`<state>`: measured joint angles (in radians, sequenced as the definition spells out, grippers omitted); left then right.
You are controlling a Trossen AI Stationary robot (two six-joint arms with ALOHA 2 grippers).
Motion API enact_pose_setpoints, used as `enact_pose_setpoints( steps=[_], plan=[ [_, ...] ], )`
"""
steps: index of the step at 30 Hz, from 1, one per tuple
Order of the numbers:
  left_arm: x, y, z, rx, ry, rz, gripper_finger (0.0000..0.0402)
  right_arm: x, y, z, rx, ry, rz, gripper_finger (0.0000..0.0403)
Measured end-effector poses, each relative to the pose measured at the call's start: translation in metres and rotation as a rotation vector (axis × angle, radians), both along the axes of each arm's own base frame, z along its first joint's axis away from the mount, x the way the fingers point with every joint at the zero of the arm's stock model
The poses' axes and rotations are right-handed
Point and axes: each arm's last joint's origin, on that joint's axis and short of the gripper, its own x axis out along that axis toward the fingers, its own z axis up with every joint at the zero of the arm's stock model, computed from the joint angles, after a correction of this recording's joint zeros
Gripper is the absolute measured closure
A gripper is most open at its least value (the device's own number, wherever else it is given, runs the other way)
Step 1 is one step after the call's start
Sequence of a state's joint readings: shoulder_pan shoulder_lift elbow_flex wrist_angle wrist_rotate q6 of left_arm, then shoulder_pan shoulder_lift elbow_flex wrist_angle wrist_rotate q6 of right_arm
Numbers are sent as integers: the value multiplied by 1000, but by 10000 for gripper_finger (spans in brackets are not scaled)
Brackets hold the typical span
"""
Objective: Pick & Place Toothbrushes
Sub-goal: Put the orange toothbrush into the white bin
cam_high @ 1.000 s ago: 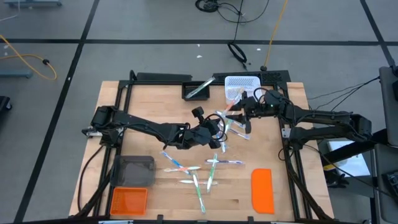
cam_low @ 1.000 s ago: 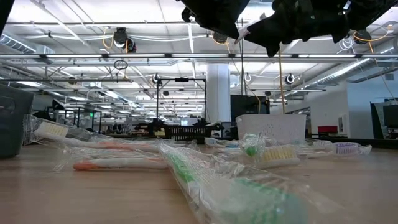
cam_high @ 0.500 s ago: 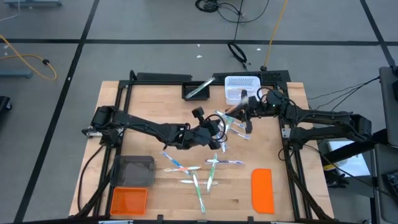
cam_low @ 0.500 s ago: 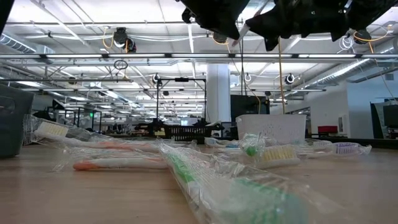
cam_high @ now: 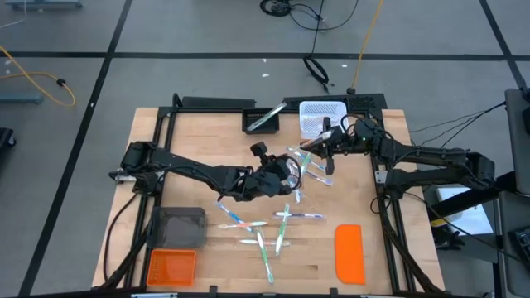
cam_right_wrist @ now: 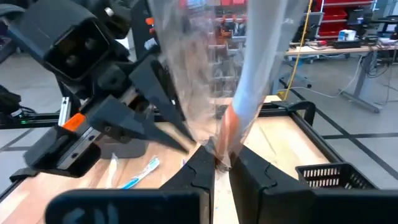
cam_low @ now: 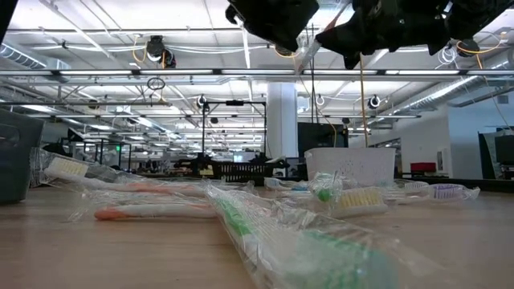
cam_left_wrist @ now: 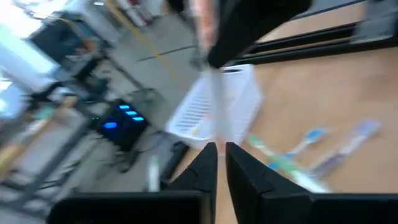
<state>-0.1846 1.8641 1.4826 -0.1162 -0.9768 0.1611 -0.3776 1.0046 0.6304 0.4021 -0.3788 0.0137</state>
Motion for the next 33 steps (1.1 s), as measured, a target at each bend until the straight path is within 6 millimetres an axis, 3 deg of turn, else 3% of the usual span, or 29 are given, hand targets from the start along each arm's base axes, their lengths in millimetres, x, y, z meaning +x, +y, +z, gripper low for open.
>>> enact_pose_setpoints(
  steps=[11,20,33],
  plan=[
    [-9,-3,-10,24,97,64,293,-14,-31,-16,-18,171,-348,384],
    [-11,-1,-21,-147,164,-56,289,-33,-56,-27,-76,332,-657,384],
    [-9,11,-21,-210,140,-48,289,-45,-90,-58,-36,624,-792,384]
  ],
)
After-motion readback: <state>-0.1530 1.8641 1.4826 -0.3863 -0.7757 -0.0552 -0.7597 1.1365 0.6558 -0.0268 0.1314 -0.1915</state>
